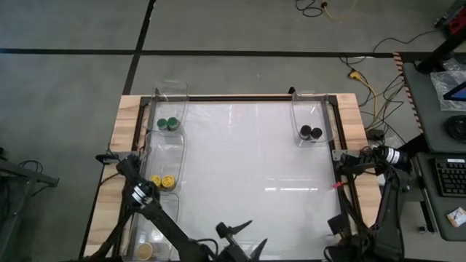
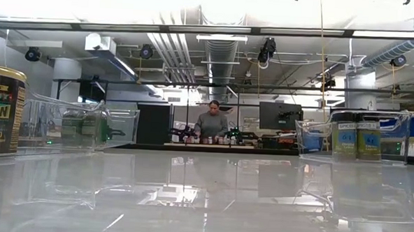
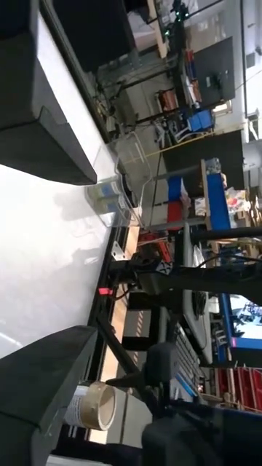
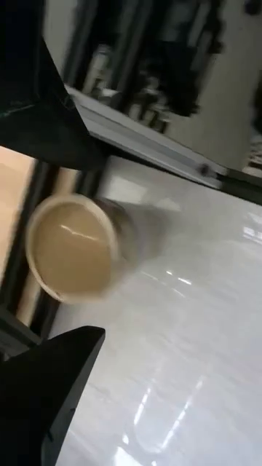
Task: Sort spices by type
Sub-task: Put the brown spice bottle into the bottom left transparent bin
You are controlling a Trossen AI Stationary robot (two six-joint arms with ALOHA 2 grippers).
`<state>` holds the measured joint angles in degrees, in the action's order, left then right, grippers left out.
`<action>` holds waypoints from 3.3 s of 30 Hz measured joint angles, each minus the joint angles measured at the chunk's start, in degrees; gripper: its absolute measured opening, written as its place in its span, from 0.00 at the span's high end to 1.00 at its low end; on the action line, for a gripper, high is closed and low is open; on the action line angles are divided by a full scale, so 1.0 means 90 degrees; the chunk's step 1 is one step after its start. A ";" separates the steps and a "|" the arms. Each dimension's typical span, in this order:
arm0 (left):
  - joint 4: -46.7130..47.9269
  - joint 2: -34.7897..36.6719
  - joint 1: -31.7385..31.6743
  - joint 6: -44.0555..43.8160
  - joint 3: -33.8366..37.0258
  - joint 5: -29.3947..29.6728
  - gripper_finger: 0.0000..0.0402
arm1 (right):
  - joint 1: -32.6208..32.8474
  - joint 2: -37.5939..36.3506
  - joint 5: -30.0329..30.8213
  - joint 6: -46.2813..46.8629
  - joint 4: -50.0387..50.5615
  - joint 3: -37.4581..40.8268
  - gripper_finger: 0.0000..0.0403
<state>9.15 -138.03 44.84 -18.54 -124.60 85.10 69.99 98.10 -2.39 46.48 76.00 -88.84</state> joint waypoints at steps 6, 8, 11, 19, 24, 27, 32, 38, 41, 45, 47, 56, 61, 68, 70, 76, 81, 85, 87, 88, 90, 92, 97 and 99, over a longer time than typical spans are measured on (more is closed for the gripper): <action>0.0493 -0.0233 -0.0022 -0.0024 -0.0654 0.0053 0.21 | 0.0040 0.0008 -0.0292 -0.0255 -0.0005 0.0370 0.11; 0.0586 -0.0264 -0.0033 -0.0031 -0.0718 0.0058 0.21 | 0.0035 0.0010 -0.0312 -0.0258 -0.0037 0.0468 0.11; 0.0608 -0.0273 -0.0044 -0.0064 -0.0702 0.0059 0.21 | -0.0002 0.0003 -0.0328 -0.0282 -0.0050 0.0590 0.11; 0.1035 -0.0273 -0.0065 -0.0507 -0.0683 0.0147 0.21 | 0.0006 0.0003 -0.0264 -0.0740 -0.0382 0.0704 0.14; 0.1277 -0.0273 -0.0083 -0.0617 -0.0682 0.0154 0.21 | 0.0013 0.0008 -0.0224 -0.1263 -0.0600 0.0734 0.23; 0.1595 -0.0273 -0.0083 -0.0758 -0.0680 0.0153 0.21 | 0.0011 0.0008 -0.0334 -0.1291 -0.0614 0.0788 0.30; 0.1920 -0.0273 -0.0115 -0.0906 -0.0680 0.0323 0.21 | 0.0011 0.0005 -0.0418 -0.0841 -0.0477 0.0822 0.35; 0.1968 -0.0273 -0.0252 -0.0846 -0.0724 0.0336 0.21 | -0.0001 0.0005 -0.0441 -0.0712 -0.0432 0.0833 0.21; 0.2004 -0.0270 -0.0292 -0.0837 -0.0738 0.0335 0.21 | -0.0001 0.0005 -0.0567 -0.0587 -0.0331 0.0840 0.14; 0.2163 -0.0268 -0.0330 -0.0832 -0.0738 0.0328 0.21 | -0.0004 0.0005 -0.0718 -0.0367 -0.0319 0.0911 0.12; 0.2252 -0.0254 -0.0364 -0.0831 -0.0738 0.0323 0.21 | -0.0004 0.0003 -0.0751 -0.0357 -0.0362 0.0952 0.14; 0.2913 -0.0200 -0.0399 -0.0835 -0.0738 0.0510 0.21 | -0.0014 -0.0002 -0.1013 -0.0314 -0.0455 0.1054 0.31; 0.3913 -0.0058 -0.0371 -0.1396 -0.0738 0.0538 0.21 | -0.0103 -0.0001 -0.1026 -0.0358 -0.0499 0.1026 0.33; 0.6811 0.0145 -0.0329 -0.4089 -0.0738 0.0551 0.21 | -0.0721 -0.0036 -0.0476 -0.0217 -0.0490 0.0575 0.33; 0.7663 0.0145 -0.0313 -0.4983 -0.0738 0.0549 0.21 | -0.1103 -0.0036 -0.0231 -0.0034 -0.0447 0.0474 0.32; 0.8772 0.0152 -0.0308 -0.6237 -0.0539 0.0477 0.21 | -0.2506 -0.0036 -0.0279 0.0549 -0.0447 0.0166 0.33; 0.8987 0.0152 -0.0308 -0.6169 -0.0415 0.0472 0.21 | -0.3689 -0.0036 -0.0249 0.0642 -0.0482 -0.0075 0.32; 0.8987 0.0155 -0.0298 -0.5964 -0.0218 0.0426 0.21 | -0.4471 -0.0039 -0.0229 0.0690 -0.0567 -0.0201 0.32; 0.8984 0.0189 -0.0266 -0.5950 -0.0130 0.0322 0.21 | -0.4802 -0.0041 -0.0229 0.0872 -0.0566 -0.0202 0.33; 0.8990 0.0225 -0.0245 -0.5948 -0.0080 0.0228 0.21 | -0.4953 -0.0041 -0.0229 0.1003 -0.0568 -0.0202 0.33; 0.8985 0.0294 -0.0184 -0.5895 0.0006 0.0042 0.21 | -0.5245 -0.0010 -0.0232 0.1394 -0.0652 -0.0202 0.33; 0.8987 0.0376 -0.0100 -0.5841 0.0146 -0.0155 0.21 | -0.5466 0.0044 -0.0227 0.1691 -0.0782 -0.0202 0.32; 0.8983 0.0623 0.0207 -0.6031 0.0744 -0.0448 0.21 | -0.5838 0.0348 -0.0331 0.1723 -0.0922 -0.0202 0.32; 0.8990 0.0746 0.0379 -0.6317 0.1055 -0.0546 0.21 | -0.5920 0.0514 -0.0553 0.1729 -0.0892 -0.0202 0.33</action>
<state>90.07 -131.32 48.25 -75.39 -115.10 80.18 16.71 102.73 -7.36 62.04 67.97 -90.65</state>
